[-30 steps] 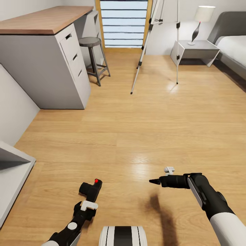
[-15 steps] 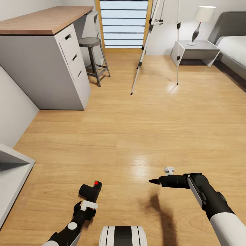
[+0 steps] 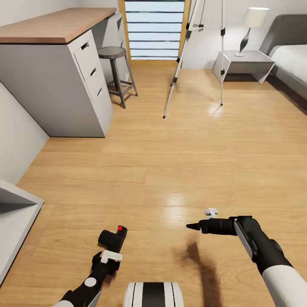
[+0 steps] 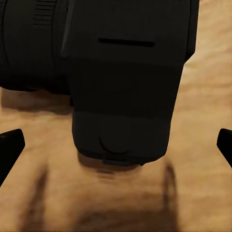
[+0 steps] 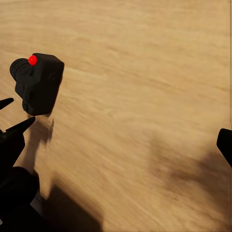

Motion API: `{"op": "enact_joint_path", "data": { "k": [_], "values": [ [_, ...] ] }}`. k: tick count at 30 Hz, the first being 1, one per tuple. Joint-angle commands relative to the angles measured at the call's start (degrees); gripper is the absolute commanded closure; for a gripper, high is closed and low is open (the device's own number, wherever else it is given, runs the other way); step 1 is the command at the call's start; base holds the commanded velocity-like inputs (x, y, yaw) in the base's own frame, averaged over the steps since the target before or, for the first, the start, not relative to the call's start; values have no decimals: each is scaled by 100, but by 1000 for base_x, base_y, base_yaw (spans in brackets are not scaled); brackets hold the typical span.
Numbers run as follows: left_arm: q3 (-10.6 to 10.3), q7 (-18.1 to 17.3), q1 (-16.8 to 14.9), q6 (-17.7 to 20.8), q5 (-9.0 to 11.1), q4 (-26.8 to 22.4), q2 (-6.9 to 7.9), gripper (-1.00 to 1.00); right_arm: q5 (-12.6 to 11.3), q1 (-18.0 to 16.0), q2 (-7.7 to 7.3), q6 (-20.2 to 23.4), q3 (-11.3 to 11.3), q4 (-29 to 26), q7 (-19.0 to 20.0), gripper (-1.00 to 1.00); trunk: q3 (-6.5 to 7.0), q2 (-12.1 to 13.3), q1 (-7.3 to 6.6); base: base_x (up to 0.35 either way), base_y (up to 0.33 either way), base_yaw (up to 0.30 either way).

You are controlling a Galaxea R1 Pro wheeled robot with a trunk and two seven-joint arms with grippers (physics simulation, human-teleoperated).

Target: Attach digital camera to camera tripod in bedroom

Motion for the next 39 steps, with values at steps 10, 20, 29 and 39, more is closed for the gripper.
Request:
{"op": "enact_joint_path", "data": {
  "k": [10,20,29,39],
  "values": [
    [-5,47,-3,10,-43,9,-6,-100,-24,-1,-2,36,9,-3,-54,-100,-3,-1,-1,93,0,0],
    [-4,56,-3,12,-38,9,0,-100,-24,-4,-2,37,9,-3,-57,-100,-3,-1,-1,49,0,0],
    [-4,54,-3,12,-38,9,1,-100,-24,-6,-2,37,9,-3,-57,-100,-3,-1,-1,2,0,0],
    [6,48,-3,18,-29,12,-6,-100,-24,-6,-2,37,9,-3,-57,-100,-3,-1,-1,0,0,0]
  ]
}}
